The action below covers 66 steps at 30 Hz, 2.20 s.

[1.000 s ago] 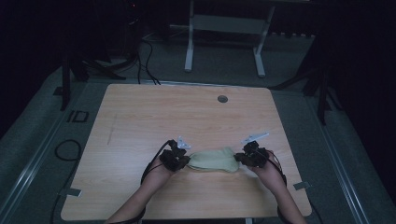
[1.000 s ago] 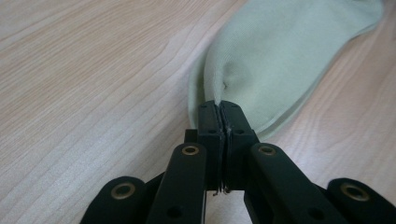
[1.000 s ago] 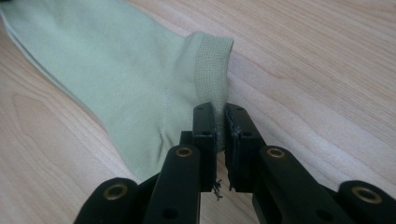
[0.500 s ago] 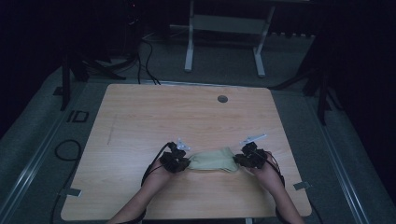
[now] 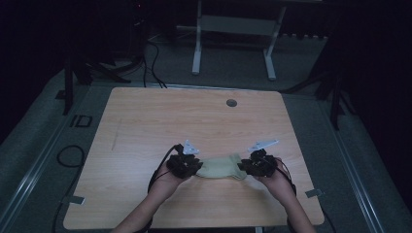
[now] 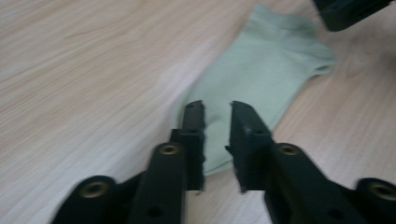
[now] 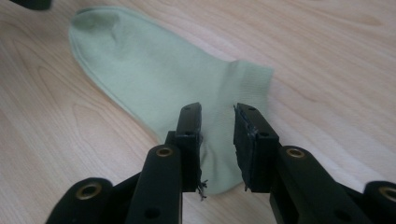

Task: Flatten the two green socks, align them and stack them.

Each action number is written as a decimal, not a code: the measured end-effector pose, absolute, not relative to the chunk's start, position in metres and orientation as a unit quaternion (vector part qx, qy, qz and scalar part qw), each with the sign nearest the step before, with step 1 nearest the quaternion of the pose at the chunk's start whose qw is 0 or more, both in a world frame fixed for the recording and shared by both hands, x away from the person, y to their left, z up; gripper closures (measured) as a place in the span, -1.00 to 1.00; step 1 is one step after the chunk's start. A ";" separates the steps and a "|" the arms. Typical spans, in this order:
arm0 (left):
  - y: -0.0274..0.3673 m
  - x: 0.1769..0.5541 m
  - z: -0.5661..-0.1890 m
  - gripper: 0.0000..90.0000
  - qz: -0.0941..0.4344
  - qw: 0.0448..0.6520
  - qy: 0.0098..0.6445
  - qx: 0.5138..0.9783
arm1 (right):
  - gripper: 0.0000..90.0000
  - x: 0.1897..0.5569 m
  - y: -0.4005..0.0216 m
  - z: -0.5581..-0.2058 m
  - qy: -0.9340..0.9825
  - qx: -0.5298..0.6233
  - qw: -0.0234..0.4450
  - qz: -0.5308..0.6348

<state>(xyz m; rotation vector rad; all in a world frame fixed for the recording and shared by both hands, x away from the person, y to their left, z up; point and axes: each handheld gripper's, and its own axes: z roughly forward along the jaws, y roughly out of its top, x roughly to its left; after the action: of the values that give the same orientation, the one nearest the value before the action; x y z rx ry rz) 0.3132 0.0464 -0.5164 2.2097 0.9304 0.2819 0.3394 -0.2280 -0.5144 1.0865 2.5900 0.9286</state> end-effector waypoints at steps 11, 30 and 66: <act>0.033 0.325 -0.552 0.79 0.100 0.319 0.376 0.864 | 0.70 0.334 -0.226 -0.545 0.875 0.373 0.071 0.302; 0.071 0.343 -0.554 0.80 0.103 0.328 0.415 0.842 | 0.63 0.366 -0.191 -0.544 0.889 0.349 0.079 0.286; 0.059 0.314 -0.523 -0.85 0.094 0.383 0.368 0.842 | -0.72 0.345 -0.196 -0.505 0.868 0.316 0.102 0.370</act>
<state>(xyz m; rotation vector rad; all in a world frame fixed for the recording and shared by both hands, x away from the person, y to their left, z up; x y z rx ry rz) 0.3136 0.0595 -0.5233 2.1462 0.9387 0.2396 0.3454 -0.1958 -0.5046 0.9333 2.5613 1.0913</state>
